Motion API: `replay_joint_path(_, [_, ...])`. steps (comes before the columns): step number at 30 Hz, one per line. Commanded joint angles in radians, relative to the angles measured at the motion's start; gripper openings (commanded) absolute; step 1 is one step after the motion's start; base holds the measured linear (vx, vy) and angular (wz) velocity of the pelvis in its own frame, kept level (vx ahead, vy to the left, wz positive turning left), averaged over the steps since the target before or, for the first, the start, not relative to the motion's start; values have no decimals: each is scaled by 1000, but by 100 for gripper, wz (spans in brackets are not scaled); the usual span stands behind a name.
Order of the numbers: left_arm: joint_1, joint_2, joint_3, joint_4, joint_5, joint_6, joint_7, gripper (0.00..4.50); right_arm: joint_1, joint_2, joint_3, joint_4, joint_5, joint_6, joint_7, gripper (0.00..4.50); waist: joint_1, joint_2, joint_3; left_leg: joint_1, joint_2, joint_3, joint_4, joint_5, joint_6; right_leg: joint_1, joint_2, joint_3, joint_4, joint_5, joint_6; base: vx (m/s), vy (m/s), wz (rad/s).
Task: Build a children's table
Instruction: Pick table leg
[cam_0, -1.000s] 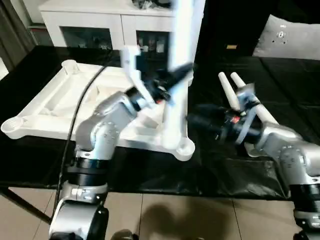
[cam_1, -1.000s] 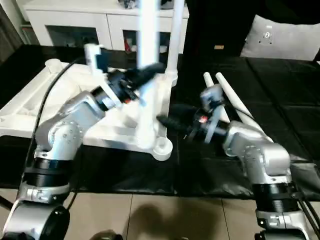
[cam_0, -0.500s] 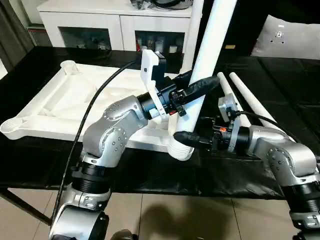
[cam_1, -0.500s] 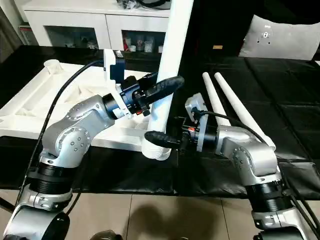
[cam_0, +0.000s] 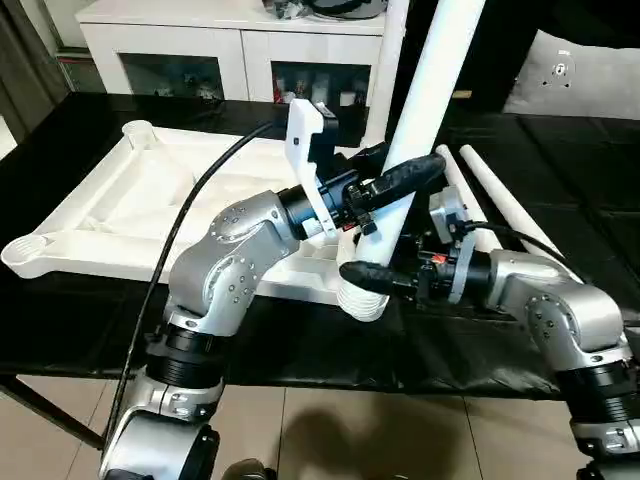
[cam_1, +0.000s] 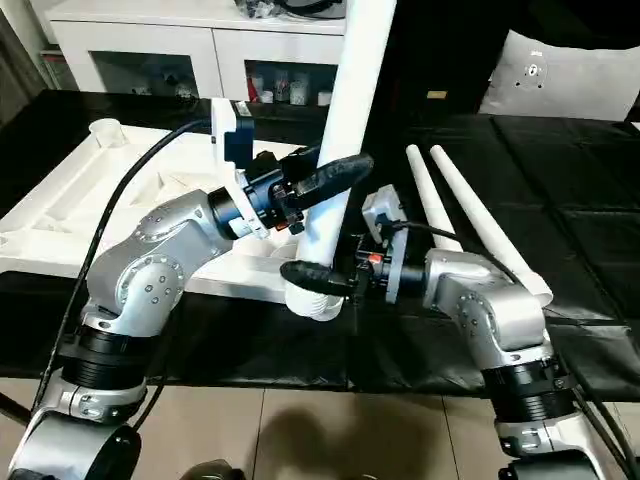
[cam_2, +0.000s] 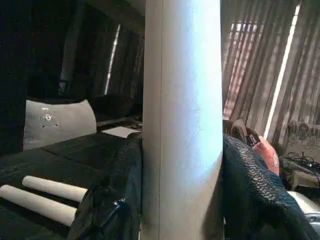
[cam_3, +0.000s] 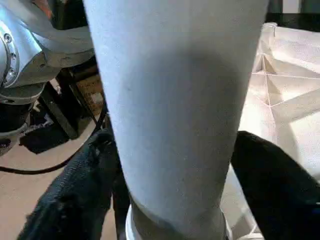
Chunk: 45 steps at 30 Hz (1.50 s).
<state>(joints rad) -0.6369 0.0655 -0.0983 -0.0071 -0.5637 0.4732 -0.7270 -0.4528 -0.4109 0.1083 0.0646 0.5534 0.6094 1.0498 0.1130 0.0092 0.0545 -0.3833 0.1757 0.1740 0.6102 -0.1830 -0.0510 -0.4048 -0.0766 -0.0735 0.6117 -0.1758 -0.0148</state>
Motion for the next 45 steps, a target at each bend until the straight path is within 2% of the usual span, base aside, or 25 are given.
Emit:
replay_joint_path(1, [-3,-9,-13,-26,7,-11,6,177,-11,3,-6,9,12,9,3,325,2,-13,-73,11,51,-15,-67,-125,52,60,-71,47,-68,-184,-194,0,0,0])
replay_joint_path(3, [-2,-13,-15,-29,6,-11,10,177,-12,6,-6,14,11,7,2,313,2,-10,-74,12,52,-16,-67,-125,51,59,-71,47,-67,-181,-196,0,0,0])
replay_joint_path(15, [0,-19,-16,-31,6,-10,16,177,-11,24,-4,32,5,7,1,209,2,-12,-74,11,51,-16,-67,-121,52,61,-71,47,-66,-169,-200,0,0,0])
replay_joint_path(22, [5,-15,-26,-38,7,-1,6,177,-10,26,-5,32,-1,4,3,199,1,-12,-74,12,52,-16,-67,-123,50,60,-70,47,-66,-169,-199,0,0,0])
replay_joint_path(23, [6,-15,-27,-38,8,-1,5,177,-9,27,-4,32,-2,2,3,199,2,-8,-75,13,51,-16,-66,-122,50,60,-71,47,-66,-166,-200,0,0,0])
replay_joint_path(27, [9,-18,-30,-40,2,22,21,177,-3,37,0,34,-17,-14,-16,198,0,-9,-74,12,52,-16,-68,-132,45,60,-70,47,-66,-166,-201,0,0,0])
replay_joint_path(28, [10,-20,-27,-44,-9,30,20,233,-1,40,0,35,-23,-19,-25,198,1,-8,-74,12,52,-16,-67,-131,43,60,-71,47,-66,-164,-202,0,0,0])
replay_joint_path(32, [18,-27,-39,-87,-41,48,3,253,1,58,0,54,-53,-45,-67,197,0,-7,-74,12,52,-17,-67,-127,41,60,-70,48,-64,-158,-206,0,0,0])
replay_joint_path(33, [20,-38,-36,-95,-50,50,11,283,1,63,2,59,-62,-52,-78,196,-1,-7,-74,12,53,-16,-68,-129,40,59,-71,47,-64,-156,-208,0,0,0])
replay_joint_path(34, [23,-51,-37,-111,-71,58,11,291,-1,73,3,71,-73,-62,-95,196,-1,-6,-73,12,52,-16,-68,-134,39,59,-70,47,-65,-161,-207,0,0,0])
replay_joint_path(38, [34,-77,-45,-154,-123,87,3,294,-1,91,4,89,-94,-83,-126,196,-3,-7,-72,12,51,-15,-69,-146,36,60,-68,47,-67,-171,-207,0,0,0])
replay_joint_path(39, [39,-83,-50,-171,-139,97,-3,294,0,96,3,92,-99,-88,-135,196,-2,-3,-72,12,50,-16,-69,-150,36,60,-68,47,-68,-182,-201,0,0,0])
replay_joint_path(43, [58,-95,-75,-223,-183,124,-34,294,4,116,-8,105,-115,-107,-173,196,-6,-1,-72,13,51,-17,-70,-154,35,58,-66,47,-68,-168,-201,0,0,0])
replay_joint_path(44, [63,-99,-76,-234,-200,129,-43,294,9,121,-13,105,-115,-111,-185,196,-5,5,-73,14,52,-17,-70,-158,33,58,-66,47,-67,-168,-201,0,0,0])
replay_joint_path(45, [68,-103,-76,-242,-212,134,-48,294,12,126,-16,104,-116,-114,-192,196,-7,3,-71,13,51,-17,-71,-168,32,59,-65,47,-70,-173,-199,0,0,0])
